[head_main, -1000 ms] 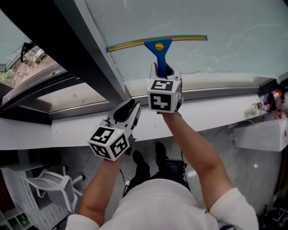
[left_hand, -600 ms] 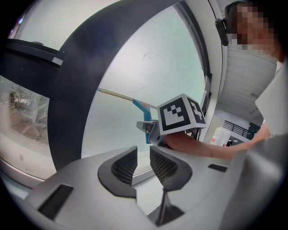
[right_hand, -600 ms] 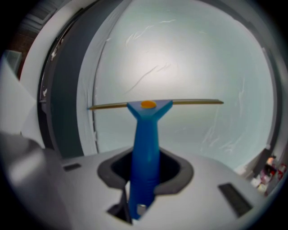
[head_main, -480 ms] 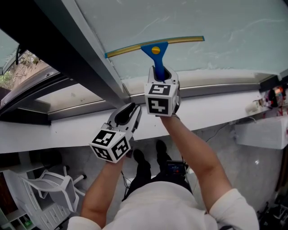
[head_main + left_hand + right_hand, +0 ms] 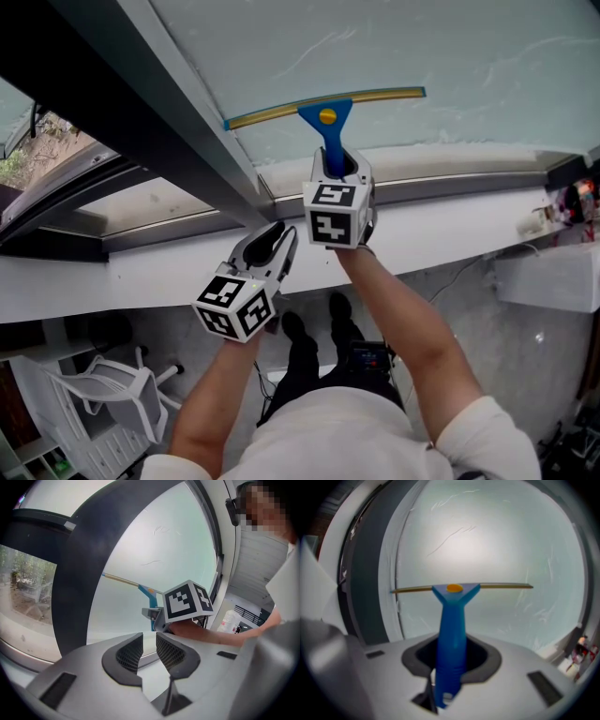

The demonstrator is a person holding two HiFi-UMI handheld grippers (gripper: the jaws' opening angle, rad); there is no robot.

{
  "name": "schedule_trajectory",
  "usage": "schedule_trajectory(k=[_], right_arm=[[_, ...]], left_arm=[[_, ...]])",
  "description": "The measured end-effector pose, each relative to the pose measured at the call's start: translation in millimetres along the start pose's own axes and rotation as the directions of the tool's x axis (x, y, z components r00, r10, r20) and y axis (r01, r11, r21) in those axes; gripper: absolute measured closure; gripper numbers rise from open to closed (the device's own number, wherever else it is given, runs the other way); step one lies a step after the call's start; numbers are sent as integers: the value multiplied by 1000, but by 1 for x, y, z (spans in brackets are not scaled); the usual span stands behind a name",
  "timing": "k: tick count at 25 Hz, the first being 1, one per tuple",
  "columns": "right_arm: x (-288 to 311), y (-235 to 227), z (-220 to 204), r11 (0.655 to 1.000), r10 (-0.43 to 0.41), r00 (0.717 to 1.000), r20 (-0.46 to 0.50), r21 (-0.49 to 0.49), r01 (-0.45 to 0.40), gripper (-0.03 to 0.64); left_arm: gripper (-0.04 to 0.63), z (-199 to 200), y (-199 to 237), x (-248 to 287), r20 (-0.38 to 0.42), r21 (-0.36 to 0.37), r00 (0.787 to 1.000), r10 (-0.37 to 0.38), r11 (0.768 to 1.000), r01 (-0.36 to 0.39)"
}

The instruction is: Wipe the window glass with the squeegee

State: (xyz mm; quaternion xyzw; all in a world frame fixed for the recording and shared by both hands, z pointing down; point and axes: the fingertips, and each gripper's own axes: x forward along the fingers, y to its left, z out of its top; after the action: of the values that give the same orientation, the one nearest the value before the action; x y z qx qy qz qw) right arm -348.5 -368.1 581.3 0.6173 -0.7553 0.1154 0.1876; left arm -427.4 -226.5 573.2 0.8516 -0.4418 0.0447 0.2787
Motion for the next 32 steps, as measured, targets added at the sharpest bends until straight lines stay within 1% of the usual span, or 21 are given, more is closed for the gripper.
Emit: schedule_trajectory(k=[8,16,26,29,32], right_arm=[[9,1,-22,1000,-6,1000,-14,-7,6,489],[21,5,-53,1000,-5,999,-48,12,6,489],[40,3,-80,1000,-26,999,-47,-10,26,491],[45,2,-93,999,-35,997,-67,-27,33,492],[51,4,-110,999,-33,995,-94,-25,31,492]], left_arm=[[488,-16,10,9,-18,-18,1000,-8,1000,7],[488,-34,19,19,-40,-32,999,-20,999,18],[488,-58,35,33,-75,-47,997,-25,999,21],[488,-63,38,37,-80,-41,996,-28,999,25],[488,-68,40,42,-86,-40,996,-35,999,32]])
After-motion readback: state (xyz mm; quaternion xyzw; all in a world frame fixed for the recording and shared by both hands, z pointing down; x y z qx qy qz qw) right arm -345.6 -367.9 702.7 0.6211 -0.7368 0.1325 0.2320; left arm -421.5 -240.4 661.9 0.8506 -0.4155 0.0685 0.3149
